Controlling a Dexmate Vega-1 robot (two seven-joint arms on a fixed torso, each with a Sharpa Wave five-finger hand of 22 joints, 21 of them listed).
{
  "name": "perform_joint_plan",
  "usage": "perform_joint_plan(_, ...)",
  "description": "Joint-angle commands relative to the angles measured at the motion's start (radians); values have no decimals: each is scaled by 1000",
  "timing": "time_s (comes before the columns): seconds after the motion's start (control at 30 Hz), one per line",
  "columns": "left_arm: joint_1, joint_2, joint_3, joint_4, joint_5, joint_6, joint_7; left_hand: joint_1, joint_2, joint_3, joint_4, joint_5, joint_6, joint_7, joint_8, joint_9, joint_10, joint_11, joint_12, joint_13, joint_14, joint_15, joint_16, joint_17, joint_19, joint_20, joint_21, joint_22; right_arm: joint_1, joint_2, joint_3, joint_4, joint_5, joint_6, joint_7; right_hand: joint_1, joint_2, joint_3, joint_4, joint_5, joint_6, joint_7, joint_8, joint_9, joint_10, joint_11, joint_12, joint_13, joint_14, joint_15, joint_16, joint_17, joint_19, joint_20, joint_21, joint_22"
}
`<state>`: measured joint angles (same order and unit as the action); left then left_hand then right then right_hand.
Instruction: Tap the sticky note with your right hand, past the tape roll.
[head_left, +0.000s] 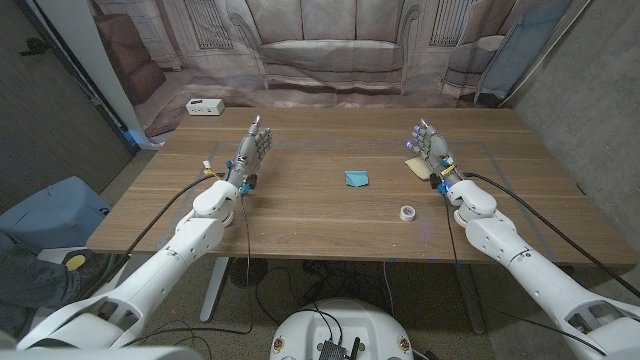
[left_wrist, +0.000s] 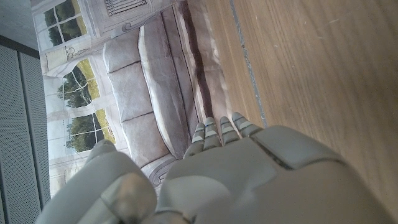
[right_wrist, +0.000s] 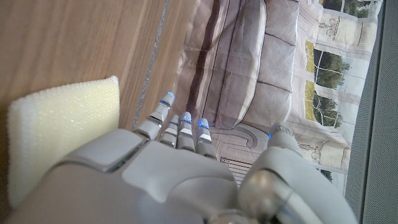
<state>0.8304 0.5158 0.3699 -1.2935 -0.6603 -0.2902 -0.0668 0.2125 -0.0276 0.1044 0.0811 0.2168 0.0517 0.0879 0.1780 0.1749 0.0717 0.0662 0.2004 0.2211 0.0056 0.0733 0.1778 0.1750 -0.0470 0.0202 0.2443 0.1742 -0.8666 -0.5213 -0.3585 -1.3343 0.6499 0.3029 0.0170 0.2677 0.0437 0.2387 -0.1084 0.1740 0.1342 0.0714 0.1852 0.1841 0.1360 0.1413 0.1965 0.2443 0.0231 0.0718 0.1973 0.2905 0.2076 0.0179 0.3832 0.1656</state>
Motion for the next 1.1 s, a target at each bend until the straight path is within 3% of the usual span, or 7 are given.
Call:
perform_joint_plan(0.03, 8, 14, -5, -22, -6, -12, -23, 8, 1, 10, -2, 4, -5, 7, 8, 2, 4, 7, 6, 1, -3, 5, 6, 5, -9, 3, 2, 2, -37, -18, 7, -53, -23, 28, -19, 7, 1, 7, 0, 6, 6, -3, 5, 5, 7, -1, 6, 1, 2, 5, 6, 1, 10, 0, 1, 3)
perform_joint_plan(0.23, 22, 28, -11, -46, -5, -9, -13, 8, 4, 10, -3, 3, 1, 8, 11, 2, 9, 2, 8, -2, 2, 5, 9, 5, -6, 4, 0, 2, -46, -19, 6, -73, -52, 56, -39, 8, 8, 6, -5, 6, 89, 22, 36, 10, 34, 1, 15, -13, 23, 1, 13, -14, 27, 2, -13, 4)
perform_joint_plan(0.7, 37, 55, -32, -75, -9, 5, 5, 10, 9, 11, -5, 1, 9, 13, 13, 3, 20, 10, 12, -7, 14, 7, 13, 4, 1, 6, -3, 2, -56, -17, -4, -99, -105, 115, -46, 5, 8, 4, -7, 5, 72, -14, 25, 11, 18, -7, 7, -19, 14, -2, 8, -23, 22, 1, -28, 4)
perform_joint_plan(1.1, 33, 61, -40, -61, -23, 5, -14, 11, 12, 11, -7, -1, 13, 16, 13, 3, 24, 11, 13, -10, 22, 11, 15, 4, 3, 9, -7, 3, -77, -39, -16, -156, -197, 120, -102, 3, 7, 1, -8, 5, 79, -21, 26, 11, 11, -11, 5, -23, 6, -5, 5, -27, 15, 1, -39, 4)
